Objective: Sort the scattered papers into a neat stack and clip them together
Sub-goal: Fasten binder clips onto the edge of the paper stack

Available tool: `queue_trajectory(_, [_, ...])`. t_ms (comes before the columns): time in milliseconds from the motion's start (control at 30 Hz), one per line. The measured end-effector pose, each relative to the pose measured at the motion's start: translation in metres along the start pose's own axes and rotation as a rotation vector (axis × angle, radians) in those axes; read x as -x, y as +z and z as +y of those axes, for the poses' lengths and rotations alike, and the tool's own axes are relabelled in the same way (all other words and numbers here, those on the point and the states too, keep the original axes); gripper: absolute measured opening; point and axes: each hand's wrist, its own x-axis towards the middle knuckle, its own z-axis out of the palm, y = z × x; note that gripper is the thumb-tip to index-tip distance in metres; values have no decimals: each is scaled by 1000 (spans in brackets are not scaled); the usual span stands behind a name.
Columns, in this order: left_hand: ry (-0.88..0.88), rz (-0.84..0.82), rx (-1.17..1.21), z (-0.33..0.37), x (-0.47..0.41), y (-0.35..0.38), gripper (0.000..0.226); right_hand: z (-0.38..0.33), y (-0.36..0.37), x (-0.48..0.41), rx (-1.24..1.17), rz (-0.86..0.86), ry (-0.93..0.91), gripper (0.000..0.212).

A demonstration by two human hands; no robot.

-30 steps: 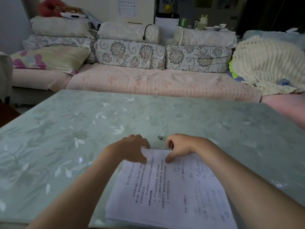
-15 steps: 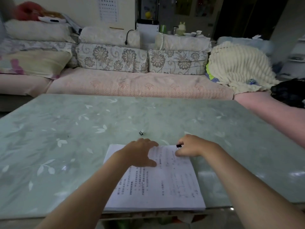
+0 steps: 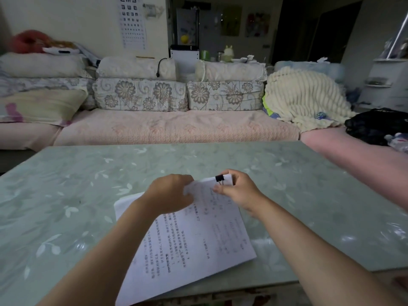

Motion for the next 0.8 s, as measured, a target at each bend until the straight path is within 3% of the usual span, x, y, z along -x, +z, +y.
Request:
queue_trajectory(200, [-97,-30,-160,-32,17,-63,21,-28,-4,-3,-164,186,-126,17])
queue_trajectory(333, [-90,170,-216,-39,27,-91,30,-46,-15,-6,-191,214,-132,16])
queue_trajectory(433, [-56,220,-278,-28,28,-90,30,-54,-22,-13,113,310,-149,22])
queue_trajectory(500, [-23,178,-311,-20,28,-84,26,-57,-22,-13,528,346,-340,41])
queue_trajectory(567, [7,154,-334,-12,26,-81,23,-60,-8,-12,896,214,-546,56])
queue_trajectory(600, [25,154,-343,-9,25,-80,23,-62,3,-11,996,115,-566,52])
queue_trajectory(700, [34,178,-375,-11,29,-77,25,-72,27,-7,1085,-14,-564,16])
queue_trajectory(800, [-100,197,-294,-31,37,-84,19,-77,24,-11,1131,-45,-464,27])
